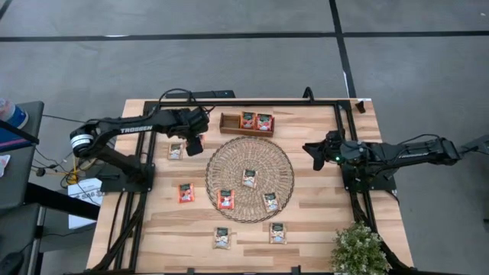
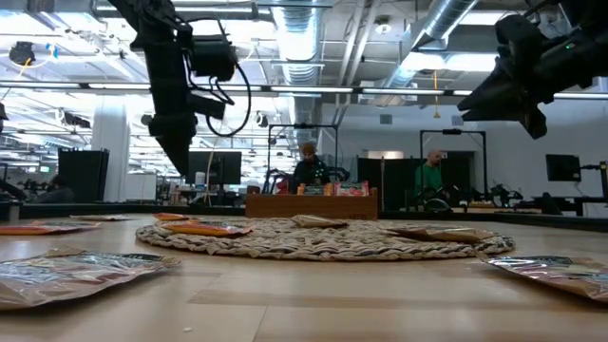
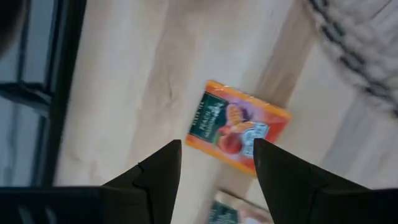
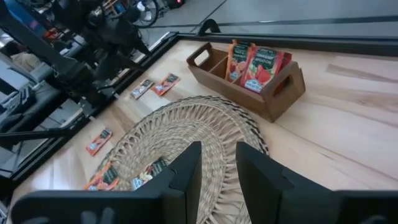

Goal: Pick & Place Tea
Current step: Put the orange tea bag into the middle section of the wooden organizer

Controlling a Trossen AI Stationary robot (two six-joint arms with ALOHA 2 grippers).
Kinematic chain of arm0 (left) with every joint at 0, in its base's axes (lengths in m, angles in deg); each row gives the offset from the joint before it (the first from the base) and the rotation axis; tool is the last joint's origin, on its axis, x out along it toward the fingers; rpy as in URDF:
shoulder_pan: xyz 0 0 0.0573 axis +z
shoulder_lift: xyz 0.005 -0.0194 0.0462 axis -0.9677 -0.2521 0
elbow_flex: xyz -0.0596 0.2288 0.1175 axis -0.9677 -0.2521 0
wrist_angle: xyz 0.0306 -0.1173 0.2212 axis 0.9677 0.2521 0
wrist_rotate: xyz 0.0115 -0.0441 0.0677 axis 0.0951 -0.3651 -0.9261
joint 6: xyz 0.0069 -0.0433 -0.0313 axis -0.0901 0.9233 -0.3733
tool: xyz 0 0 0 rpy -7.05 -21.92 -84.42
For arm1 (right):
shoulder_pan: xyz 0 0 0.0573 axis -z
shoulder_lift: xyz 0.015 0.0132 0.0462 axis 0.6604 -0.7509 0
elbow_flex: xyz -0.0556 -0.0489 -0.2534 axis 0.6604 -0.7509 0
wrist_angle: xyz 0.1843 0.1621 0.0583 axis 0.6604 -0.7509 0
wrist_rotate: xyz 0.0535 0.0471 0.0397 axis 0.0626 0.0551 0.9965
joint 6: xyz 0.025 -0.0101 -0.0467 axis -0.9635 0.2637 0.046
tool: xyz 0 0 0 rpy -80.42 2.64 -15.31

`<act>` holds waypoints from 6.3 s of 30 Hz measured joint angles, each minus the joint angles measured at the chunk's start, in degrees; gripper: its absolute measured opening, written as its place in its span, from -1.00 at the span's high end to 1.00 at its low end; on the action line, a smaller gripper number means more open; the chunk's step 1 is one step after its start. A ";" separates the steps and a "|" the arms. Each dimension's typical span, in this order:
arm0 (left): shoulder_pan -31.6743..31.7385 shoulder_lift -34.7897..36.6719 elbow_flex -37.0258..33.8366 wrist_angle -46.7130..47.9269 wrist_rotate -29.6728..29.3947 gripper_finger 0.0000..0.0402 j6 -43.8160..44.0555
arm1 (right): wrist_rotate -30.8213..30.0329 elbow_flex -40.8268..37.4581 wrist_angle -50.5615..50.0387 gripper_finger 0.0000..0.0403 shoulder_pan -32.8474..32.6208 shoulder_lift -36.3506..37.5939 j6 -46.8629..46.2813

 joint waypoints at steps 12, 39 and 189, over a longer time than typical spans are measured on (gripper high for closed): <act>4.85 -5.23 0.01 -6.37 6.35 0.04 -8.63 | 0.13 0.00 0.00 0.54 0.00 -0.07 -0.02; 13.80 -18.50 4.09 -3.78 17.65 0.04 -13.18 | 0.13 0.02 -0.37 0.54 0.00 -0.07 -0.41; -10.02 -42.50 46.07 -10.48 -23.32 1.00 -24.91 | -1.42 0.07 -1.65 0.54 0.10 -0.50 0.02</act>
